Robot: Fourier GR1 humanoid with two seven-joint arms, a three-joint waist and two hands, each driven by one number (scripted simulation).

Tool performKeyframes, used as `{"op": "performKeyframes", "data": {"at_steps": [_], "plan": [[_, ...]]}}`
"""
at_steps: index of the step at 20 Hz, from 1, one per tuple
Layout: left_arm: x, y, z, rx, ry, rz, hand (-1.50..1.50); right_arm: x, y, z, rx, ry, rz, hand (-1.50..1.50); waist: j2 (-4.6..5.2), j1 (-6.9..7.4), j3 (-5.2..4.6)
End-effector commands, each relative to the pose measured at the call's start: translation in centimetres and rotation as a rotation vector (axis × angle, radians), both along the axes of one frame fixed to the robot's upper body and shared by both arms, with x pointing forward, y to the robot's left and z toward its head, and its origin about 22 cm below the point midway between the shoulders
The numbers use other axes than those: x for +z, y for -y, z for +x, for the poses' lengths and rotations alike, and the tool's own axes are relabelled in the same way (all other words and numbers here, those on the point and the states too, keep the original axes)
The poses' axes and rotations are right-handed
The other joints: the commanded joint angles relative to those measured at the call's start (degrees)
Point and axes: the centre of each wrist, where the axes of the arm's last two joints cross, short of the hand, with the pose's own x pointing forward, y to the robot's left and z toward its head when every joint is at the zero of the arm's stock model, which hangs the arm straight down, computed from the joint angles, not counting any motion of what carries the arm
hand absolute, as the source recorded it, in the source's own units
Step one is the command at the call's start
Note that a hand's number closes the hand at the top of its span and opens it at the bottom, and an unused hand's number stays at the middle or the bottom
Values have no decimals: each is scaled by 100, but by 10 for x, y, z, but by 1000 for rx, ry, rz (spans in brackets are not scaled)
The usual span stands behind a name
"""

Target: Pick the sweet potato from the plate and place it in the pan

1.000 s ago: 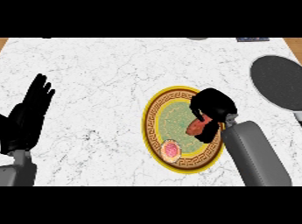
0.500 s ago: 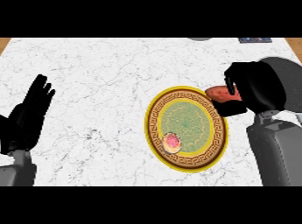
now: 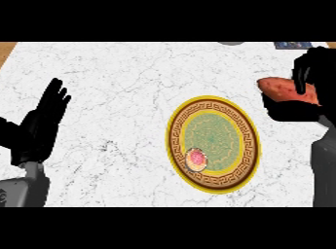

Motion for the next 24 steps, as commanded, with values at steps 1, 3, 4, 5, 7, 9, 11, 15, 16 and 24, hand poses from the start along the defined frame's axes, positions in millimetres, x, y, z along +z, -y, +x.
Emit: {"op": "performKeyframes", "data": {"at_steps": [1,3,4,5,7,9,11,15,16,24], "plan": [[14,-17,-4,-22,9,4,0,11,40,8,-83,36,44,150,14,57,3],[6,-8,8,5,14,-3,0,16,68,14,-104,85,82,150,23,30,4],[4,6,8,-5,-8,-10,0,8,81,13,-116,82,77,150,22,26,5],[5,-7,6,2,5,-8,0,17,92,14,-122,71,95,150,19,36,4],[3,-11,-3,-2,12,7,0,3,127,23,-163,90,82,150,29,73,6],[4,-6,3,-17,1,-7,0,5,149,33,-165,102,135,150,35,80,6],[23,-11,-8,-21,6,8,0,-6,177,36,-189,107,160,150,33,136,12],[8,-9,10,-16,3,6,0,-29,194,46,-183,123,168,150,33,77,5],[19,-11,10,-39,17,-9,0,-28,217,50,-186,129,202,150,52,130,10],[-2,-3,14,-29,9,-12,0,-85,258,61,-86,62,231,150,98,196,14]]}}
